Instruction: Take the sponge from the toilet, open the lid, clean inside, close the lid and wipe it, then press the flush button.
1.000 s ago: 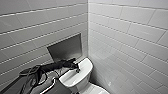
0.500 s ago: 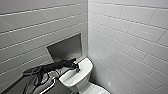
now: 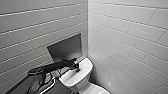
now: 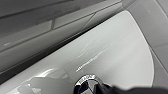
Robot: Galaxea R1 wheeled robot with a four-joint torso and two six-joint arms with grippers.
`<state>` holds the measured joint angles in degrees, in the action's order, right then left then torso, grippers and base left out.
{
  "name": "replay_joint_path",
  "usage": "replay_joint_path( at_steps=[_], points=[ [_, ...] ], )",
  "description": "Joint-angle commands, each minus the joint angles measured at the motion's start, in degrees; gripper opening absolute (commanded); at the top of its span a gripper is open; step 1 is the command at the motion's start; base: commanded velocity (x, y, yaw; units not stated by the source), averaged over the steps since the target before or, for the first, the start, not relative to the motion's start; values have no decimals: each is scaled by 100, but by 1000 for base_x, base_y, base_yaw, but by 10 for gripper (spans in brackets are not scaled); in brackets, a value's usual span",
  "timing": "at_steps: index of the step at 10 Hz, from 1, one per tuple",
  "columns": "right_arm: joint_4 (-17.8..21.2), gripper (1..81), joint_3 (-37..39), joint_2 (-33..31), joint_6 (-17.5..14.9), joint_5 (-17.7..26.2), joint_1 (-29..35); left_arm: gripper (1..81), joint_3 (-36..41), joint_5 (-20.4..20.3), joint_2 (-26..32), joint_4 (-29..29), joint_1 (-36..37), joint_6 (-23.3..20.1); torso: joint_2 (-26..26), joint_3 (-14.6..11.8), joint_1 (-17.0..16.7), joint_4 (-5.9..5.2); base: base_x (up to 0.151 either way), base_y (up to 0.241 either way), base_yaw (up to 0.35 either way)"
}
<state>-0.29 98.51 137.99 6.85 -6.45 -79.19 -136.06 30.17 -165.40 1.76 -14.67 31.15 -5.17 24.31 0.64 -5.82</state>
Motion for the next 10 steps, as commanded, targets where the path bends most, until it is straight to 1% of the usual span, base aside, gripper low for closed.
replay_joint_path(
  at_steps=[1, 3, 7, 8, 10],
  points=[
    [-59, 10, -105, -128, 0, 346, 144, 10, -404, 59, -37, 264, 996, -223, 0, 0, 0, 0, 0, 0, 0],
    [-59, 10, 18, -40, 0, 346, 144, 10, -439, 41, -81, 457, 873, -223, 0, 0, 0, 0, 0, 0, 0],
    [-50, 10, 202, 144, -8, 346, 153, 10, -457, -11, -90, 466, 706, -232, 0, 0, 0, 0, 0, 0, 0],
    [-59, 10, 202, 162, -8, 346, 144, 10, -466, -126, -134, 484, 636, -223, 0, 0, 0, 0, 0, 0, 0],
    [-67, 10, 220, 188, -8, 346, 144, 10, -562, -134, -318, 607, 565, -223, 0, 0, 0, 0, 0, 0, 0]
  ],
)
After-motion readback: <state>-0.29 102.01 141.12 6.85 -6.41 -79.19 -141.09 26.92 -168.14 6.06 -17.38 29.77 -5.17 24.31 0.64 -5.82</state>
